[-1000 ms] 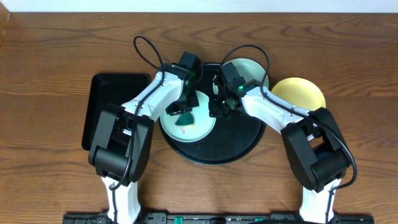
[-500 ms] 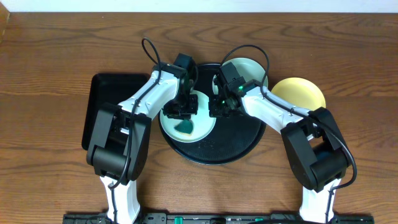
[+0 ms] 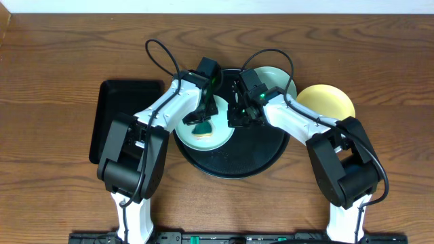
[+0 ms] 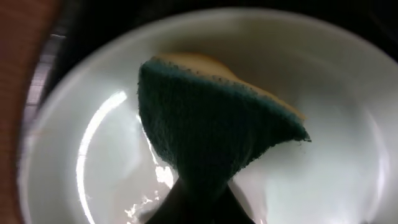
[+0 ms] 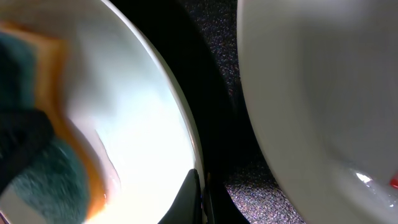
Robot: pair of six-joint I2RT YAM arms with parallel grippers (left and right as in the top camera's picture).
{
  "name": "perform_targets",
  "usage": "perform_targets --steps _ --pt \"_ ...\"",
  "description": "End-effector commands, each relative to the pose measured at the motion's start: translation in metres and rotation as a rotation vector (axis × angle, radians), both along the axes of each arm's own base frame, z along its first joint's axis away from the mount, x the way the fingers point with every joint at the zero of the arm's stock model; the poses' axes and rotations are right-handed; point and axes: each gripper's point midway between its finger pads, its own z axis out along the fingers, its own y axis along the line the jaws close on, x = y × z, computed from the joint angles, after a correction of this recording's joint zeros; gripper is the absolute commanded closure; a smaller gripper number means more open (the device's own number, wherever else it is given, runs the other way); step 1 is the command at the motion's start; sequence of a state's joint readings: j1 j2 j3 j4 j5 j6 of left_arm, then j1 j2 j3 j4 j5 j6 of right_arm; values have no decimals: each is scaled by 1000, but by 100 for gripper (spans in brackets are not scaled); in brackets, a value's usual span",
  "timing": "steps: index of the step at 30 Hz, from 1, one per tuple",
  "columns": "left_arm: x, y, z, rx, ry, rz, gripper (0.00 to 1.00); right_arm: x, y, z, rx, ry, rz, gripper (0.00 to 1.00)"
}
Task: Clean dirty plates on tray and stack at the side
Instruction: 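Scrub the pale green plate with the sponge in the left gripper, then move the sponge across the green plate with the left gripper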
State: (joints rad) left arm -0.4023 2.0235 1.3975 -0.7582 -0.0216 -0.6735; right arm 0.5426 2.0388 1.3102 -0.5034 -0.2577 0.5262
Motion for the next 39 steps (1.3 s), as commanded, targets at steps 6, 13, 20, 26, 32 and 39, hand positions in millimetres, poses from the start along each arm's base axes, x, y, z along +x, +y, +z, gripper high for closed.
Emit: perform_targets --steps 6,13,20,26,32,39 --pt "-13 3 -13 -33 87 -98 93 -2 -5 -15 -39 22 -2 99" --pt "-45 -60 1 -418 203 -351 93 -2 -5 -15 -39 22 -2 99" --pt "-10 -34 -6 -250 86 -245 93 -3 -5 -15 -40 23 1 99" --pt "23 13 17 -73 -22 -110 93 -3 -5 -15 -41 24 2 98" --pt "45 54 73 -70 -161 -10 93 -3 -5 -15 -41 23 2 99" --pt "27 112 134 -67 -236 103 93 -3 -5 -16 -42 23 6 99"
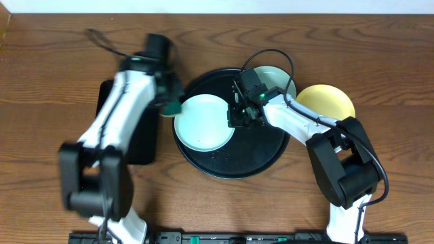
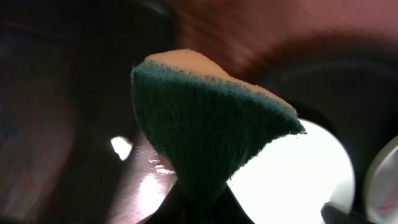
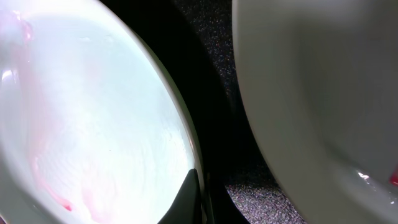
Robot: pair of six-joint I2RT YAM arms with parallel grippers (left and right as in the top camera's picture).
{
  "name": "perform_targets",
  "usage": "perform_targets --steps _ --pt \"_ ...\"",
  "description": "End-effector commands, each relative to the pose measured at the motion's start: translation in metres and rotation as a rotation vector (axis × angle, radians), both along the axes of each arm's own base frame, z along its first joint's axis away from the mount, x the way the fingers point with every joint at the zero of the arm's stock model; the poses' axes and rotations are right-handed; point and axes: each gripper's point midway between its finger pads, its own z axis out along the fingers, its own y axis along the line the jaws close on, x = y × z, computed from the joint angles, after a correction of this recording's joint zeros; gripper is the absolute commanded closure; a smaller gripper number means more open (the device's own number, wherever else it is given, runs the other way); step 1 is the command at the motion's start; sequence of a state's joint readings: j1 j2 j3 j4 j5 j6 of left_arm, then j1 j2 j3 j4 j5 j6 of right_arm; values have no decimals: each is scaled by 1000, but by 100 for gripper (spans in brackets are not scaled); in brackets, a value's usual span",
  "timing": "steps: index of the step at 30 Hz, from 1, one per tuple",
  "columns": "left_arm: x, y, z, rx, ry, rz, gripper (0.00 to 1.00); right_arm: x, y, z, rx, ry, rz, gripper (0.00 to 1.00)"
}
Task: Clean dirty plates on tray and stack at the side
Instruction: 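Move the sponge across the green plate with the left gripper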
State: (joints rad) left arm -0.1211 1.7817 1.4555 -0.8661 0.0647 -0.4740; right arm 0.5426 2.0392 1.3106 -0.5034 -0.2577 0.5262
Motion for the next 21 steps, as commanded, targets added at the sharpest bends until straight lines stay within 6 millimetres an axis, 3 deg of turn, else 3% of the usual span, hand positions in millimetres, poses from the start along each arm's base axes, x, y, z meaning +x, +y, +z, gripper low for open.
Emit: perform_targets --steps 1,3,7,13,17,21 --pt "-3 24 36 24 -69 42 93 -3 -5 -17 -42 24 5 99" --pt "-10 30 43 19 -66 39 93 -3 -5 -18 -41 23 6 99" --pt "-20 10 40 -60 -28 -19 93 -3 -4 -18 -40 22 6 99" --pt "-44 -21 3 -63 79 -105 93 -3 -5 -18 -41 23 6 99" --pt "-57 -58 -22 -162 96 -238 93 -3 -5 -18 -41 23 6 99" --pt "-61 -71 -46 -175 72 -279 93 -3 -5 -18 -41 23 6 99"
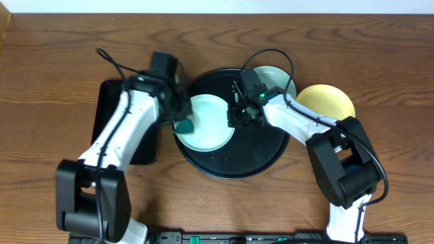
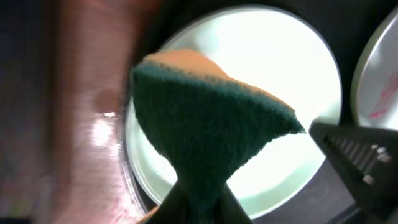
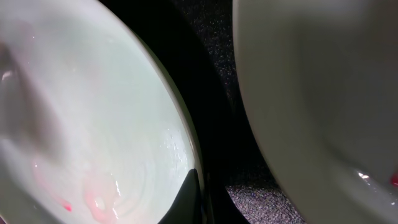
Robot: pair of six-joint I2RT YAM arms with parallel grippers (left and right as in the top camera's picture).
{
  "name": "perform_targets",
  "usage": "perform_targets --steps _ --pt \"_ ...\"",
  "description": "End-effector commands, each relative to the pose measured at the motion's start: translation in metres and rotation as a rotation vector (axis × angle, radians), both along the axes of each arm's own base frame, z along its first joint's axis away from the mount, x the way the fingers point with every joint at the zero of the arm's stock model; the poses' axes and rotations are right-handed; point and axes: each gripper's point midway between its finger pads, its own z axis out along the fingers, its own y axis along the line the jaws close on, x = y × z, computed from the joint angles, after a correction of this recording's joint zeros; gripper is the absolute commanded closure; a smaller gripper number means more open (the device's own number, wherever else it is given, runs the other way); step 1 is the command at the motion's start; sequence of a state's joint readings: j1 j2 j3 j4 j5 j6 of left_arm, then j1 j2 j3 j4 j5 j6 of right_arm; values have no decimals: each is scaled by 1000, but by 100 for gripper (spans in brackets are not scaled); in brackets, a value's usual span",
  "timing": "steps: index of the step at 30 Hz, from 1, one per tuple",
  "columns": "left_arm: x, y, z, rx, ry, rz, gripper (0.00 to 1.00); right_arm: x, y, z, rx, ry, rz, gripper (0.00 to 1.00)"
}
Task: Clean dirty plates on tray and stack at the side
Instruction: 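Move the sponge across the green plate with the left gripper, then scrub the green plate again with the sponge while right gripper holds it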
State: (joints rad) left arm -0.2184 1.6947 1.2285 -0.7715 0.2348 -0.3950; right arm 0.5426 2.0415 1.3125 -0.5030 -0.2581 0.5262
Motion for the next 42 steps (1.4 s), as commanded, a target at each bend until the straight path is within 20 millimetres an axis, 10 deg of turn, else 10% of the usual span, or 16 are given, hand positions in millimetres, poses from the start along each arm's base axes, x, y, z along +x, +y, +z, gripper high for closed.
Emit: perform_targets --steps 1,21,31,42 --pt "-10 -15 -20 -45 -1 -71 93 -3 -5 -17 -41 23 5 99" --pt "-17 -45 -64 -9 -48 -194 93 -3 -5 -17 -41 22 6 99" --pt "24 27 -55 335 -214 192 93 -3 -5 -17 -42 23 6 99" --pt "-42 -68 -58 -136 36 -248 93 -3 -5 -17 -42 23 6 99"
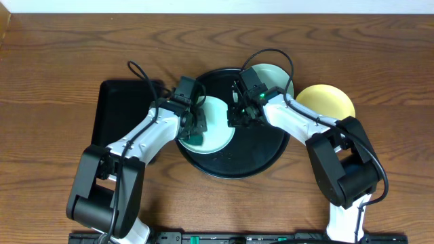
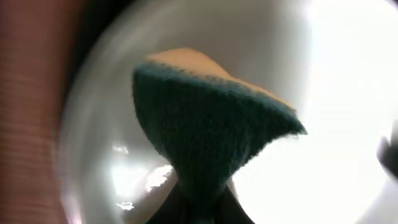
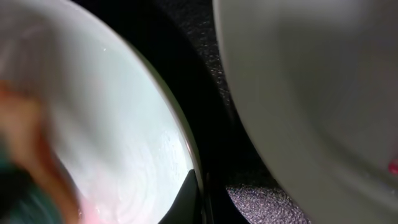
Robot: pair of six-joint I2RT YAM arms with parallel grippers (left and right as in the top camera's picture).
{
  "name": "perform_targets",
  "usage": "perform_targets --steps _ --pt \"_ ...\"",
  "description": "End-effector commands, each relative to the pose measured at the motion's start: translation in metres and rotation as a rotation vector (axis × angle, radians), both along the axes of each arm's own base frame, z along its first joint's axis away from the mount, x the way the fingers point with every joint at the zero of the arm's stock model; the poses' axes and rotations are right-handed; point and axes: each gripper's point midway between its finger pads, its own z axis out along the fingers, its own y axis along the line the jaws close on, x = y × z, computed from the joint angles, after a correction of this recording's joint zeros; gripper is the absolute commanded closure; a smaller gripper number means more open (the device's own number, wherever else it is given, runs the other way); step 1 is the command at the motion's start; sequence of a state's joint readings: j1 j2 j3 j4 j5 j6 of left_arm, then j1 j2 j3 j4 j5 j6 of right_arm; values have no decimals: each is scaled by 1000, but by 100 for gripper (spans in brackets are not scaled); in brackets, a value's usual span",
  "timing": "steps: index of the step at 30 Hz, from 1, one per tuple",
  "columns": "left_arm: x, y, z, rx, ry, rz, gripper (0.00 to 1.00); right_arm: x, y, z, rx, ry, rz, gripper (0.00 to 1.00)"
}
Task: Clean dirty plates on tray and stack at the side
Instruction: 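Scrub the green plate again with the sponge while right gripper holds it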
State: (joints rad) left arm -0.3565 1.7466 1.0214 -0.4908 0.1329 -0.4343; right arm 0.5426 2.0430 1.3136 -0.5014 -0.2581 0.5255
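Observation:
A pale green plate (image 1: 211,125) lies on the left of the round black tray (image 1: 251,159). My left gripper (image 1: 194,133) is shut on a green and yellow sponge (image 2: 211,124), which is pressed onto the plate's lower left part. In the right wrist view the sponge (image 3: 18,162) shows as a blur. My right gripper (image 3: 200,196) is shut on the plate's right rim (image 3: 186,149). A second pale green plate (image 1: 277,80) sits at the tray's upper right, with a red speck (image 3: 393,168) on it.
A yellow plate (image 1: 329,100) lies on the wooden table to the right of the round tray. A black rectangular tray (image 1: 122,115) lies to the left, under my left arm. Cables loop above both arms.
My left gripper with the sponge has moved from the plate's left rim to the plate's lower left inside. My right gripper still pinches the same rim.
At first the sponge was on the plate while my right gripper held the rim. Then the left arm was off to the left by the rectangular tray, and pink smears showed on the plate. It was back at the plate's left rim, and now the sponge is on the plate again.

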Motion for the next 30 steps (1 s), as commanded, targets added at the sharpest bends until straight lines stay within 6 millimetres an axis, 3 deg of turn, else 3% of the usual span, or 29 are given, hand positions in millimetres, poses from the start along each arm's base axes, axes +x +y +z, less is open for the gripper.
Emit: perform_targets --steps 1,5,9,16,19,24,30 --pt "-31 -44 7 -235 109 -187 93 -4 -5 -17 -42 24 5 99" --pt "-39 -54 12 -303 135 -217 92 -4 -5 -17 -42 24 5 99" --pt "-24 -50 11 -263 74 -204 93 -4 -5 -17 -42 24 5 99" --pt "34 20 8 118 -160 115 93 -4 -5 -17 -42 24 5 99" --pt "53 39 18 212 -267 186 93 -4 -5 -17 -42 25 5 99" --pt "68 41 36 225 -334 208 93 -4 -5 -17 -42 25 5 99" --pt "68 34 96 140 -413 207 92 -4 -5 -17 -43 25 5 99"
